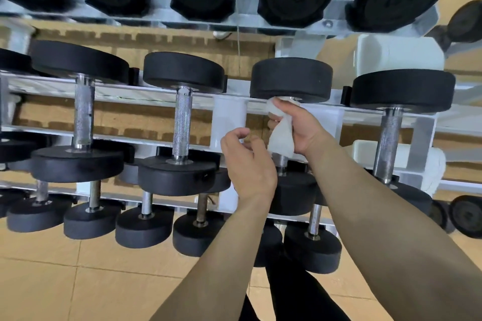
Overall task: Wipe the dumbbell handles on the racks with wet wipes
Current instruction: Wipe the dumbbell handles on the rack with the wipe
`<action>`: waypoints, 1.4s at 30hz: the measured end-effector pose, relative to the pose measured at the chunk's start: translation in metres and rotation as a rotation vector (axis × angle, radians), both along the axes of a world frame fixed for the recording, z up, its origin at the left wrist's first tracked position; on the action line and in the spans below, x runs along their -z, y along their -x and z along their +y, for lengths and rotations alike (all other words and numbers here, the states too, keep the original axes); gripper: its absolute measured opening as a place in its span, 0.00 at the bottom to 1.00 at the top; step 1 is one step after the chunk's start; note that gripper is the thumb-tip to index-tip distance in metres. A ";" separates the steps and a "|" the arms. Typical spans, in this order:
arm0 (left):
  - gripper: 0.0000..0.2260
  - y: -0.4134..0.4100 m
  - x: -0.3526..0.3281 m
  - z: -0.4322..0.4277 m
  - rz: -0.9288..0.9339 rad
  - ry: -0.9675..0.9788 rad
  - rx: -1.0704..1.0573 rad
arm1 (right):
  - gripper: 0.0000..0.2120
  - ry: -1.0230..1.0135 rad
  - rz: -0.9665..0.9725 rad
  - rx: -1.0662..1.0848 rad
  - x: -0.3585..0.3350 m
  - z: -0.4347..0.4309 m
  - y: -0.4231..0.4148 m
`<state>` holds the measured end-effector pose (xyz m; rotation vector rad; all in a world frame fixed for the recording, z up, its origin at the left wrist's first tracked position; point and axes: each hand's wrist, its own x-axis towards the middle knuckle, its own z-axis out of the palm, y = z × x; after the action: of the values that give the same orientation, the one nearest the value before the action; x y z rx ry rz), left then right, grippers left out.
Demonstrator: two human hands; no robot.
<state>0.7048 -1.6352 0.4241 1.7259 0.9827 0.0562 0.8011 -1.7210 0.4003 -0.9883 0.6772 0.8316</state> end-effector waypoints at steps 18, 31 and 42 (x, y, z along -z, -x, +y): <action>0.03 -0.002 -0.002 -0.003 0.025 -0.050 -0.004 | 0.04 0.182 -0.033 -0.116 0.001 0.003 0.005; 0.04 -0.003 -0.001 -0.003 0.025 -0.061 -0.002 | 0.13 0.177 -0.047 -0.273 0.010 -0.011 0.039; 0.03 -0.003 -0.005 -0.002 0.068 -0.055 0.042 | 0.16 0.484 -0.135 -0.208 0.000 -0.013 0.032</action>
<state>0.7082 -1.6371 0.4291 1.8082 1.0025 -0.0028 0.7696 -1.7343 0.3999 -1.5585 0.6804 0.7868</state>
